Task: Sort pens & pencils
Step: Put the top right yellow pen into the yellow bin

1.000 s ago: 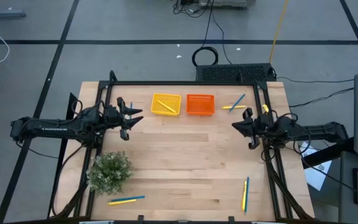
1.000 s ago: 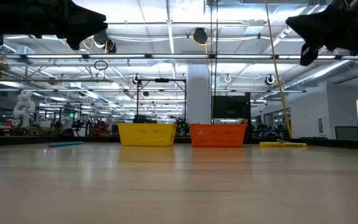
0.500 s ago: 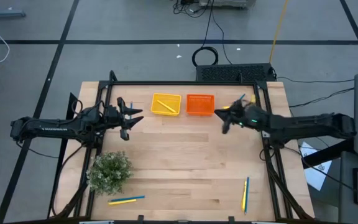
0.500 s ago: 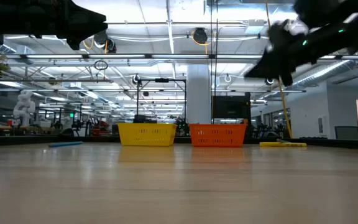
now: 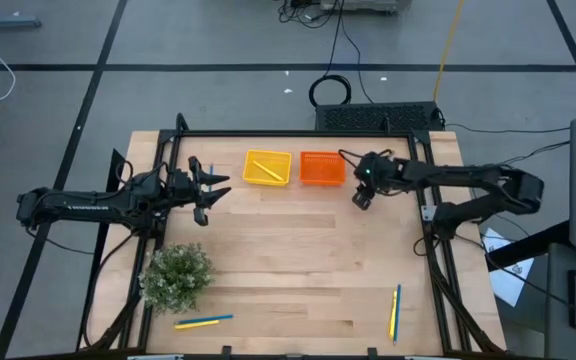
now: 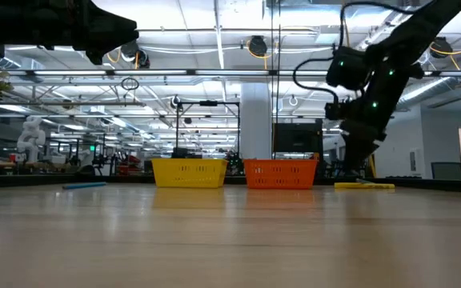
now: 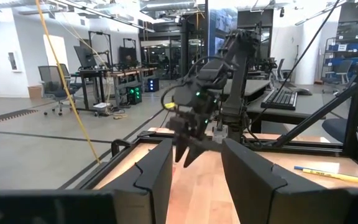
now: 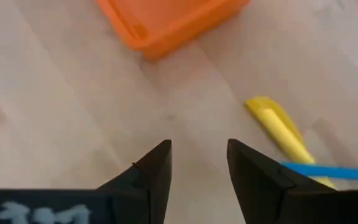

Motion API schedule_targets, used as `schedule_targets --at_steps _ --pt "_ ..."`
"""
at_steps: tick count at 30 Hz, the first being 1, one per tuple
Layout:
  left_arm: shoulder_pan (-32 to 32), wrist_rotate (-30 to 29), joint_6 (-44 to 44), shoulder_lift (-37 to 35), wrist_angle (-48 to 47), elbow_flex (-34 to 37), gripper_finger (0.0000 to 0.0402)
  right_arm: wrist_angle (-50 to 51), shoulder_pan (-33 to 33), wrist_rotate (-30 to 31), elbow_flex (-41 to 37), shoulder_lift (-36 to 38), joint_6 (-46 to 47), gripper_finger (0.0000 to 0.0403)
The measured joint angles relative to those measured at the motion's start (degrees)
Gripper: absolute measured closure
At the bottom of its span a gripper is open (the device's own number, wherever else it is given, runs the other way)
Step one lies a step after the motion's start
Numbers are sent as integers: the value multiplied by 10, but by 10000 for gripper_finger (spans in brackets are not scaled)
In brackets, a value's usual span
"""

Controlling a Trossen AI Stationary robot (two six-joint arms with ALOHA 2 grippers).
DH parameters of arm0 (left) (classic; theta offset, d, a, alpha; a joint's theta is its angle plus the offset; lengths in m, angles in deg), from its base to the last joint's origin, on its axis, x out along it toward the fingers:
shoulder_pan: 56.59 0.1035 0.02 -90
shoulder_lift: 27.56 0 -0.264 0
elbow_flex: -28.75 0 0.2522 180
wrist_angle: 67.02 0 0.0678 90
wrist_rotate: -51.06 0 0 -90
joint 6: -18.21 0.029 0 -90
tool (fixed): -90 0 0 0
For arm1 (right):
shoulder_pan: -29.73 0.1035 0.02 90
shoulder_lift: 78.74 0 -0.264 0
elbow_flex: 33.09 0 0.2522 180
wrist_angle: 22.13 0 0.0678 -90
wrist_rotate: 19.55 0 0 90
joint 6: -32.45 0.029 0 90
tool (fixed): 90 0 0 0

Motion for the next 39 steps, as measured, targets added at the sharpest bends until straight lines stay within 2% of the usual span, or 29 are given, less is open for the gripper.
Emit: schedule_targets --at_steps 6,11,14,17,22,31,39 --pt "0 0 9 0 0 0 259 -19 -23 4 0 -32 -104 258" --pt "0 0 10 0 0 0 259 -23 -31 62 0 -29 -169 259" --pt "0 0 10 0 0 0 259 -17 -45 62 0 -32 -200 259" --pt "0 0 10 0 0 0 259 -24 -62 57 0 -34 -215 259" --pt "1 0 10 0 0 0 259 -62 -90 -14 1 -52 -228 259" --pt "1 -5 21 0 -4 0 259 -51 -111 -17 13 -112 -259 259" --pt "1 -16 33 0 -14 0 259 -61 -111 -10 8 -72 -248 294"
